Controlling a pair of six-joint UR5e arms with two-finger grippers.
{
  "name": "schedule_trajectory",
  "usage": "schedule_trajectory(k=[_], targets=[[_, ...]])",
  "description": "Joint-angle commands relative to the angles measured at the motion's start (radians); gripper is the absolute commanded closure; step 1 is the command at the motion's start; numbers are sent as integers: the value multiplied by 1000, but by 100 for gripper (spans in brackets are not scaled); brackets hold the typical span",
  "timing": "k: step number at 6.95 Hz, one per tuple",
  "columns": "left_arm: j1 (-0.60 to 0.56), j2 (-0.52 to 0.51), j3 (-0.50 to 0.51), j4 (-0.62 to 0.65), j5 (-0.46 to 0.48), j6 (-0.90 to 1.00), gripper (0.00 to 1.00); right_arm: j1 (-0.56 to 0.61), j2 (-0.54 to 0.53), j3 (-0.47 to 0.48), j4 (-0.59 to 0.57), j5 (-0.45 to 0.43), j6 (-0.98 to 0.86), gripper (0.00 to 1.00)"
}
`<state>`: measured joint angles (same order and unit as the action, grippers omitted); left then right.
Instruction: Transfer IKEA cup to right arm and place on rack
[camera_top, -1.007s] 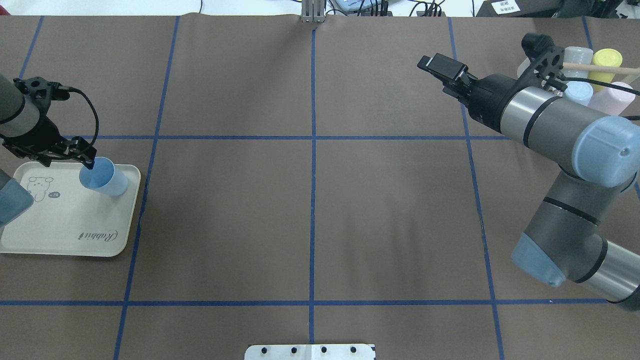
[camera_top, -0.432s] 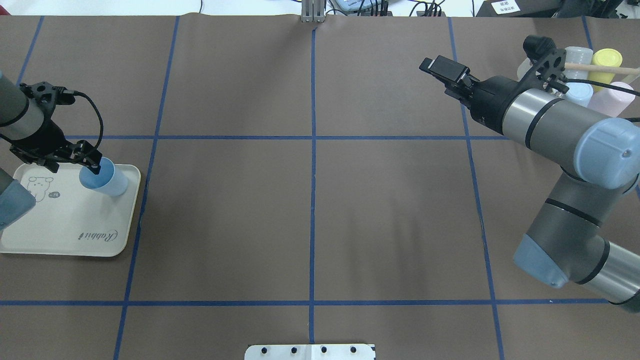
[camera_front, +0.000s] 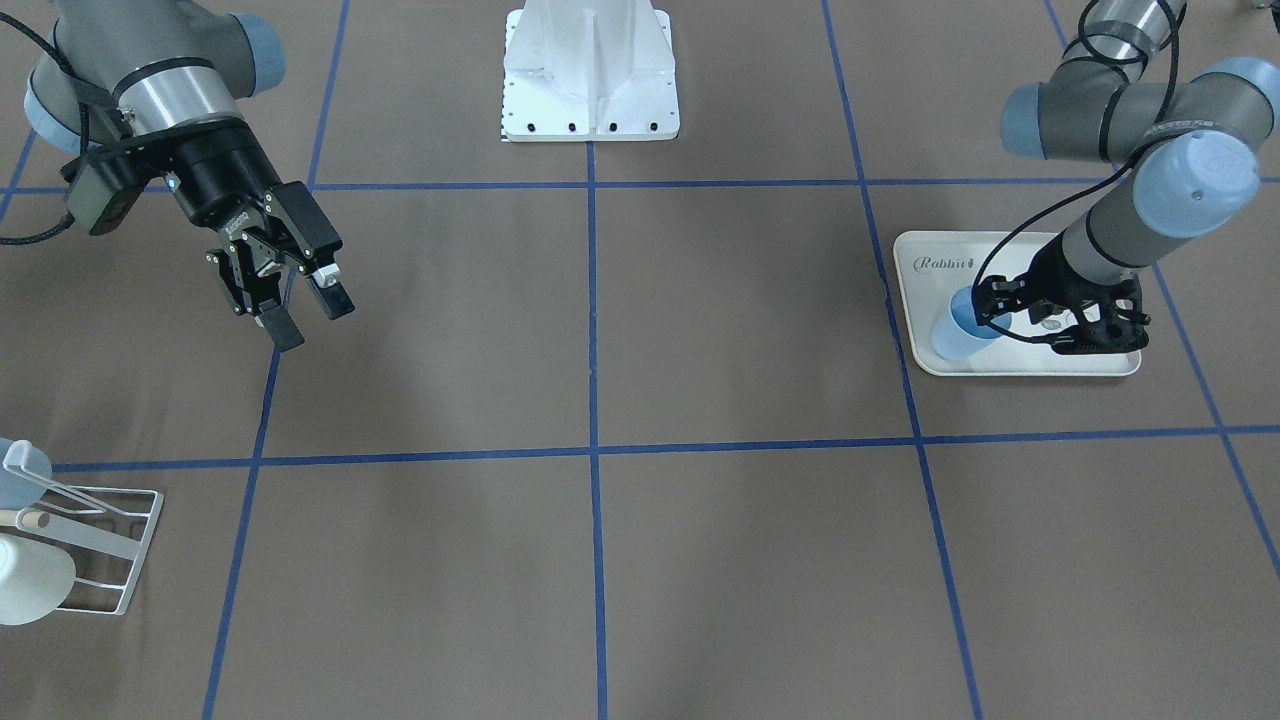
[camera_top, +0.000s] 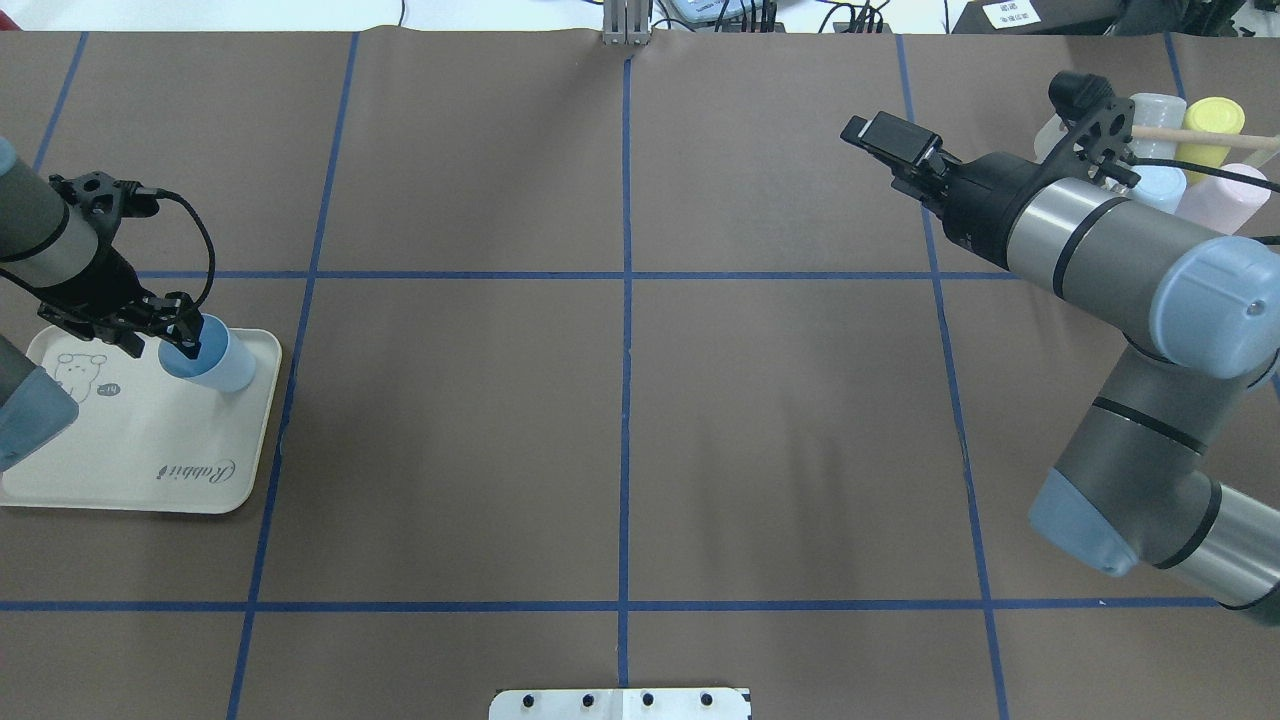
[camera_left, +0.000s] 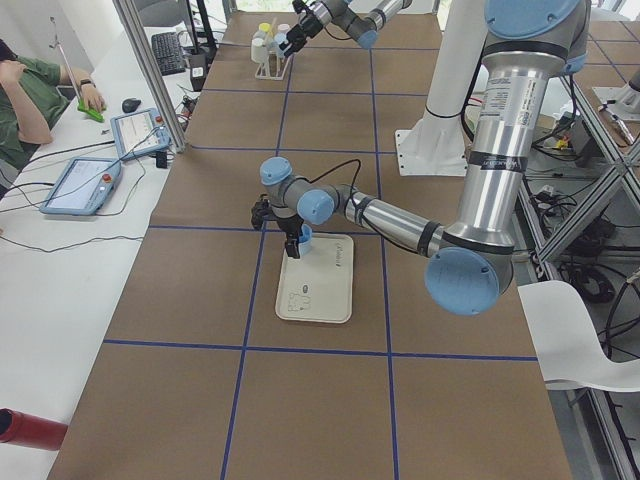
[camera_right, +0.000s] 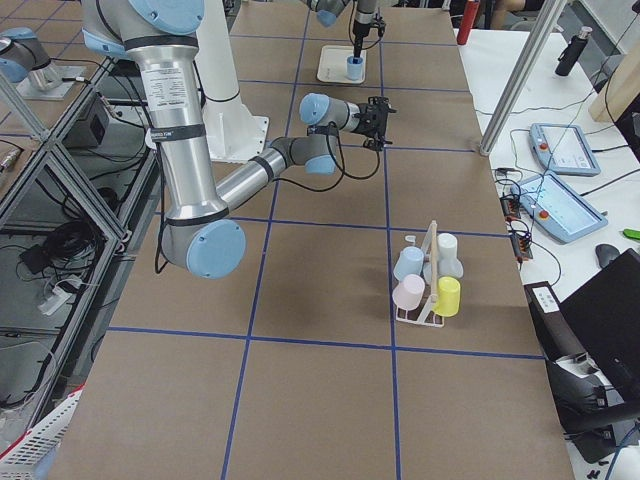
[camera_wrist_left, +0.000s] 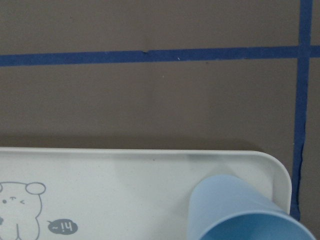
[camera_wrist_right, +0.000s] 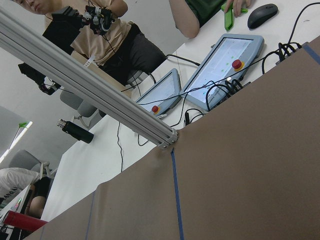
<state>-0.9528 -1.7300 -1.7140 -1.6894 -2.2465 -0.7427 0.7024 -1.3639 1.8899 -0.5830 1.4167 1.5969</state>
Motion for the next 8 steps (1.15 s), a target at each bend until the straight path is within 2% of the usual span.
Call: schedule_trajectory(k=[1, 3, 4, 5, 6, 7, 8], targets=[[18, -13, -3, 0, -33, -139, 100, 0, -1, 0, 0, -1, 0, 0], [16, -2, -33, 11, -36, -167, 100, 0, -3, -2, 2, -1, -8, 0], [-30, 60, -118, 25, -35, -165, 100, 0, -1, -2, 0, -1, -9, 0], [-129, 73, -175, 95, -42, -153, 100, 0, 0, -3, -1, -1, -11, 0], [-147, 72, -241, 152, -39, -158, 100, -1, 3, -5, 0, -1, -11, 0], [-176, 70, -286, 155, -42, -214, 100, -1, 5, -5, 5, 2, -11, 0], [-176, 34, -311, 130, -30, -379, 100, -3, 11, -5, 8, 5, 0, 0]])
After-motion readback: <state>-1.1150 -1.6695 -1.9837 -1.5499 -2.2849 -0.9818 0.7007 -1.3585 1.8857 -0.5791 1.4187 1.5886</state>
